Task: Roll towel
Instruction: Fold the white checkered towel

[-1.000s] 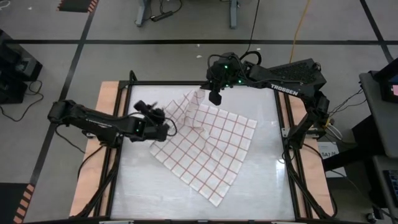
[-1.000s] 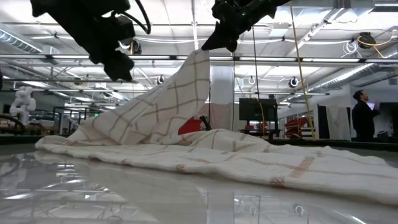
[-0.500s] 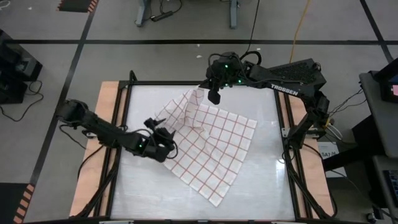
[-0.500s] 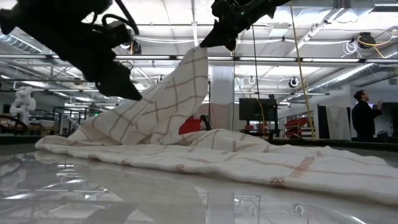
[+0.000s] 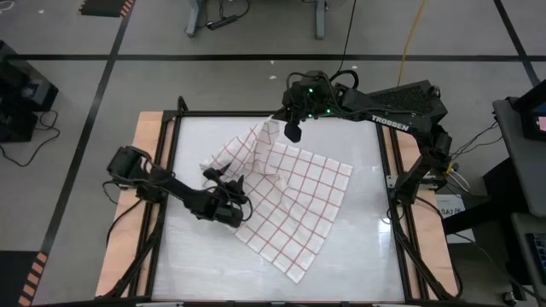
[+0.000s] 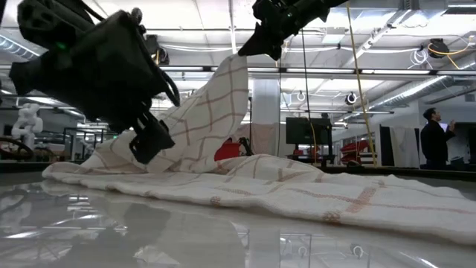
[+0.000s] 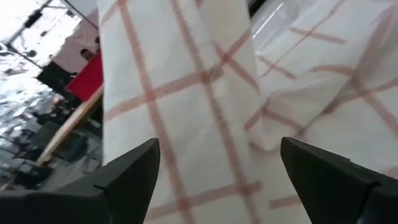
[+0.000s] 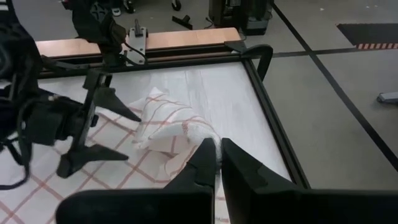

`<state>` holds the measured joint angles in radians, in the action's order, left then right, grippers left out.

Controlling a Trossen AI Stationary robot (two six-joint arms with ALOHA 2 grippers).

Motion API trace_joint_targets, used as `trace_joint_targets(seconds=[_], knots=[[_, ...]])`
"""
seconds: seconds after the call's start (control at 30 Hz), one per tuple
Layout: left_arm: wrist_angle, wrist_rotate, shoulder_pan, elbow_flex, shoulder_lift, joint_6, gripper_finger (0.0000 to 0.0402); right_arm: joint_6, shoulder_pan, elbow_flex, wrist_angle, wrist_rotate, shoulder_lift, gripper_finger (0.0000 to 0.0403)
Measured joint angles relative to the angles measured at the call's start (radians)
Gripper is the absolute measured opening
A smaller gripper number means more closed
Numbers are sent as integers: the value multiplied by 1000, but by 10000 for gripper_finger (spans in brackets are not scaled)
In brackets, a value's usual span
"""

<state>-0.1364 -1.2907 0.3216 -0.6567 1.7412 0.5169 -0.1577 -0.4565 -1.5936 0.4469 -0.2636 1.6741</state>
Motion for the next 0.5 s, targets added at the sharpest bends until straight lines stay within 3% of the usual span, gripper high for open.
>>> trace_joint_targets(seconds=[0.17,0.27,0.37,0.5], knots=[[7,-30,-31,-7,26,2,331,2,0,0,-10,0,0,4],[-18,-61,-50,-7,29,-25,298,7,0,0,-9,-1,0,4],[-45,-61,-77,-9,29,-27,224,8,0,0,-3,0,0,4],[-105,-49,-101,-8,27,25,84,8,0,0,2,0,0,4]])
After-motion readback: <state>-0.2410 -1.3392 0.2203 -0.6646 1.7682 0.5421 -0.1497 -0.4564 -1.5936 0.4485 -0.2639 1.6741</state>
